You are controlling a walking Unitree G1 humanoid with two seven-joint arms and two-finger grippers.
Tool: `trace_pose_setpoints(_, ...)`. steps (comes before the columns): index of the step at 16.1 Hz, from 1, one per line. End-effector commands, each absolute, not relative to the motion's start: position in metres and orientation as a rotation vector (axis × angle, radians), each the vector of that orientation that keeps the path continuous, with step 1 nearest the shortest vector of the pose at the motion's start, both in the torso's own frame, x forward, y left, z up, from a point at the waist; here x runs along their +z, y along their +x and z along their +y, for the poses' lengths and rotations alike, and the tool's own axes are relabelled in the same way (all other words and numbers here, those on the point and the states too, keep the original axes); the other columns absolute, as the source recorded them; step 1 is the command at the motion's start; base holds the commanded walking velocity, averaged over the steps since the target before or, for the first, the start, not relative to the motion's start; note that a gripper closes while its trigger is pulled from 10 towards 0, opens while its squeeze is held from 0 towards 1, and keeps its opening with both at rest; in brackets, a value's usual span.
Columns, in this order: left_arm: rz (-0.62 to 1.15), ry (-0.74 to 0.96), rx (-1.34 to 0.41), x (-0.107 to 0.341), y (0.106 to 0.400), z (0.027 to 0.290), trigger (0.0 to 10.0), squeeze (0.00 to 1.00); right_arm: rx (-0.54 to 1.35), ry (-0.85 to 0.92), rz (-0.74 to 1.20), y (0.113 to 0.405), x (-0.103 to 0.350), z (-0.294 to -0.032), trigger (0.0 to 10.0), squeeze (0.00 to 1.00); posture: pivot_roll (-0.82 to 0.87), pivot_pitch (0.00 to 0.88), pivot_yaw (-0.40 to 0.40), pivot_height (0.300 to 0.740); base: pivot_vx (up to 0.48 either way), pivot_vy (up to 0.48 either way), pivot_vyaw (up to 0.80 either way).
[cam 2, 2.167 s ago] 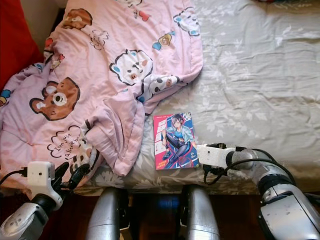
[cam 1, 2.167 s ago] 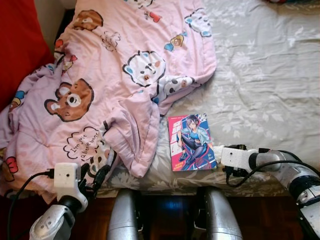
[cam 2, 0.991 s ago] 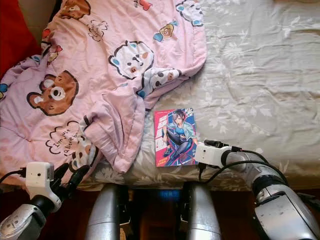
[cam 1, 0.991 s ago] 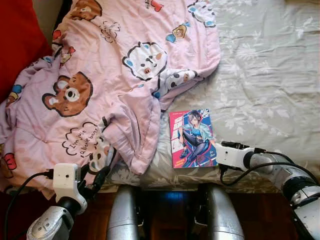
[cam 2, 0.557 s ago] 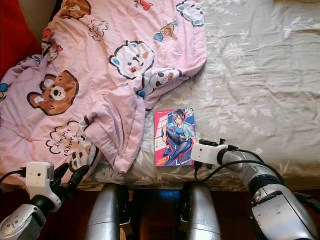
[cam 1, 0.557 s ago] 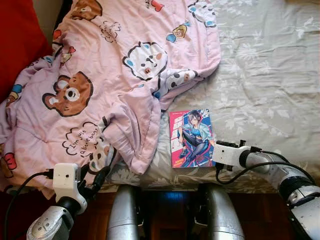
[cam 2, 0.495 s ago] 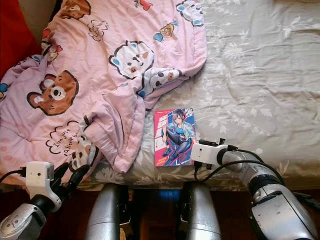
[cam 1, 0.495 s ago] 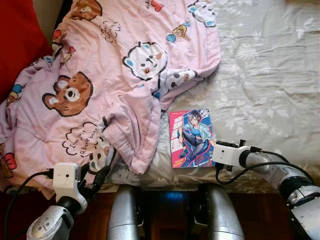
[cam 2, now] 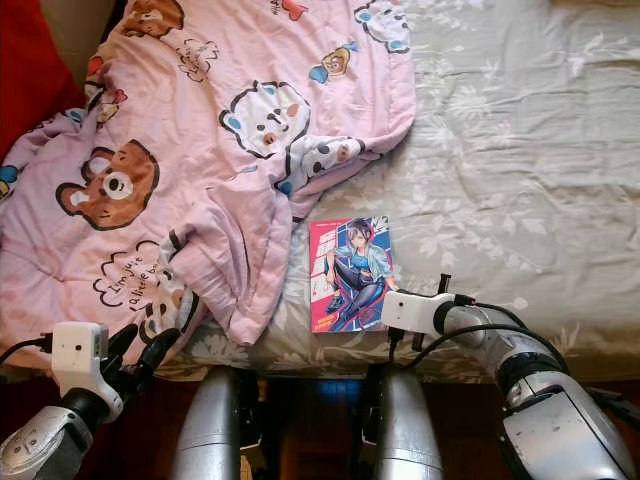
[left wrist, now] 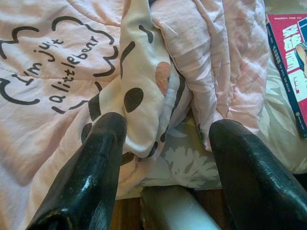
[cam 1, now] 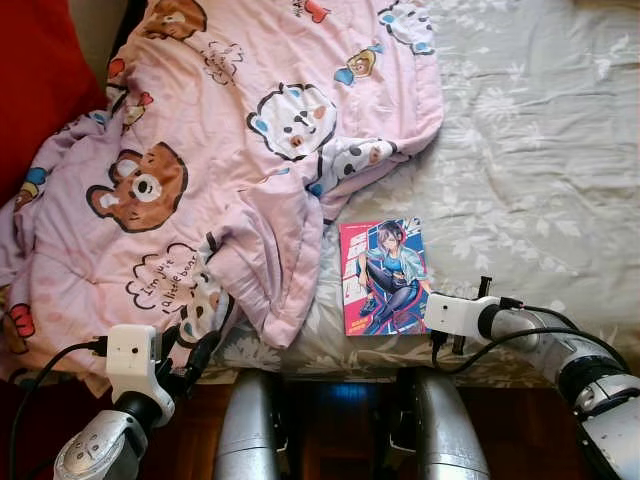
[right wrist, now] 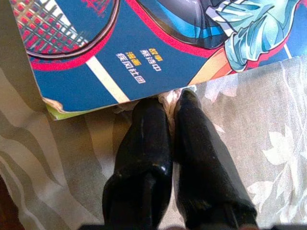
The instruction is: Clean up the room
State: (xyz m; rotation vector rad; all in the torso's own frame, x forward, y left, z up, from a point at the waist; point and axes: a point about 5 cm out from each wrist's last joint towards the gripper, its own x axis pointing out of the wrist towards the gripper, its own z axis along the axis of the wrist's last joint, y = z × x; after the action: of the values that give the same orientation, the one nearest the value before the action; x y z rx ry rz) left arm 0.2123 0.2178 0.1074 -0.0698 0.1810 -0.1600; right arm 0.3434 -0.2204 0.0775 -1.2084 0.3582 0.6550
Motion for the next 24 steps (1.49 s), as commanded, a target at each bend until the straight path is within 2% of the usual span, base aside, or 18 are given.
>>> trace_pose_setpoints(1,0.233,-0.076,-0.137,0.097,0.206,0.222,10.0,0.00,0.688,-1.208,0.398,0.334,0.065,-0.221,0.0,0.00,0.17,0.376,0.077,0.608,0.000,0.000,0.00)
trace_pose_setpoints(9,0.217,-0.080,-0.133,0.095,0.217,0.220,10.0,0.00,0.584,-1.178,0.344,0.332,0.072,-0.239,0.0,0.00,0.15,0.325,0.063,0.608,0.000,0.000,0.00)
trace_pose_setpoints(12,0.197,-0.090,-0.135,0.094,0.228,0.217,10.0,0.00,0.517,-1.030,0.278,0.330,0.081,-0.250,0.0,0.00,0.12,0.296,0.052,0.608,0.000,0.000,0.00)
trace_pose_setpoints(16,0.187,-0.095,-0.125,0.087,0.242,0.214,10.0,0.00,0.391,-0.599,0.126,0.316,0.087,-0.252,0.0,0.00,0.08,0.247,0.036,0.608,0.000,0.000,0.00)
trace_pose_setpoints(17,0.178,-0.095,-0.110,0.084,0.248,0.215,10.0,0.00,0.308,-0.395,0.064,0.309,0.087,-0.247,2.5,0.00,0.06,0.229,0.031,0.608,0.000,0.000,0.00)
trace_pose_setpoints(18,0.173,-0.100,-0.102,0.084,0.250,0.216,10.0,0.00,0.294,-0.346,0.047,0.304,0.085,-0.243,10.0,0.00,0.06,0.221,0.032,0.608,0.000,0.000,0.00)
trace_pose_setpoints(20,0.155,-0.093,-0.085,0.083,0.261,0.217,10.0,0.00,0.209,-0.214,0.062,0.276,0.063,-0.236,10.0,0.00,0.04,0.189,0.035,0.608,0.000,0.000,0.00)
trace_pose_setpoints(22,0.151,-0.095,-0.084,0.082,0.266,0.217,10.0,0.00,0.097,-0.139,0.067,0.266,0.053,-0.237,10.0,0.00,0.02,0.171,0.032,0.608,0.000,0.000,0.00)
trace_pose_setpoints(24,0.137,-0.101,-0.072,0.081,0.274,0.217,10.0,0.00,-0.168,0.115,0.056,0.259,0.048,-0.245,10.0,0.00,0.01,0.147,0.031,0.608,0.000,0.000,0.00)
